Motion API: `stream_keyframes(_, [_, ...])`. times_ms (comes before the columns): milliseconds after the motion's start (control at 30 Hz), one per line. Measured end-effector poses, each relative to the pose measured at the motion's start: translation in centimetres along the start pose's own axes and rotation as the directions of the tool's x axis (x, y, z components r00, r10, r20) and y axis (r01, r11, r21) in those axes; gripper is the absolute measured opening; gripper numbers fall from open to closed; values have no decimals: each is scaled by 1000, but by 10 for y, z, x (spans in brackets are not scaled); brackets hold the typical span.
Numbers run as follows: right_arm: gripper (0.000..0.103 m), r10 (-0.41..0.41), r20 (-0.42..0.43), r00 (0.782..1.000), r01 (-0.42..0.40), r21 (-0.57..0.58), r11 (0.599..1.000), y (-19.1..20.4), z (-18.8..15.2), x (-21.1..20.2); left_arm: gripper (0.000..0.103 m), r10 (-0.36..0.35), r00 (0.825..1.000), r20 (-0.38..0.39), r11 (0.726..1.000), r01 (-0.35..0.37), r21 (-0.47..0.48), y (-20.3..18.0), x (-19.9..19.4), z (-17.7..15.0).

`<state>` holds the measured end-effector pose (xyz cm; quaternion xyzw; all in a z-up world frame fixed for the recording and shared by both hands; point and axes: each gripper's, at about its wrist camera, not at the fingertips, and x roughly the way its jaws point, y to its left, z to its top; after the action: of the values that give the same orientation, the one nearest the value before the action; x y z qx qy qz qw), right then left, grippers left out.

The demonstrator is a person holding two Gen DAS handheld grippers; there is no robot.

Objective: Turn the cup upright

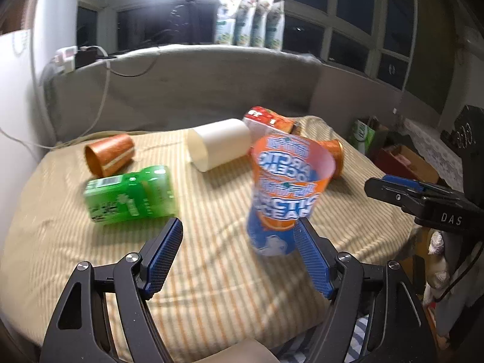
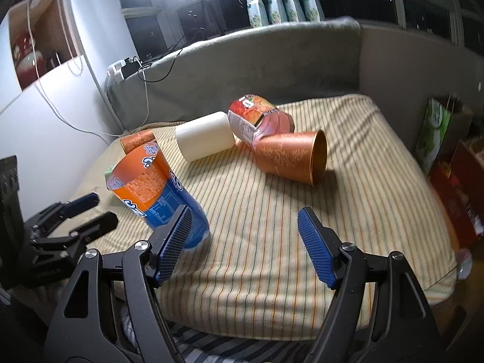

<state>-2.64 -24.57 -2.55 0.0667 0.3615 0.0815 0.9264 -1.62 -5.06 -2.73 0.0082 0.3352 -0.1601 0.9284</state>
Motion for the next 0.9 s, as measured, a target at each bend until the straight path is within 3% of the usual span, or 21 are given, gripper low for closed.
stream_keyframes(100, [83, -25, 27, 999, 27, -39, 999, 8, 1, -1, 80, 29, 999, 25, 1000, -28, -12, 7, -7, -1])
stream_keyframes(233, [86, -46, 73, 996, 52, -77, 996, 17, 2, -4, 80, 86, 993, 86, 996, -85, -15, 11, -19, -1])
stream_keyframes(567, [96, -75, 195, 978, 94, -86, 992, 26, 0, -15, 82, 211, 938, 276, 977, -208, -41, 13, -44, 5])
stream_keyframes(700, [103, -88, 245, 966, 105, -57, 993, 22, 0, -22, 82, 228, 926, 299, 973, -223, -54, 14, -45, 7])
stream_keyframes(900, [103, -116, 319, 941, 136, -43, 990, 22, -1, -32, 82, 238, 920, 312, 971, -232, -58, 14, -48, 8])
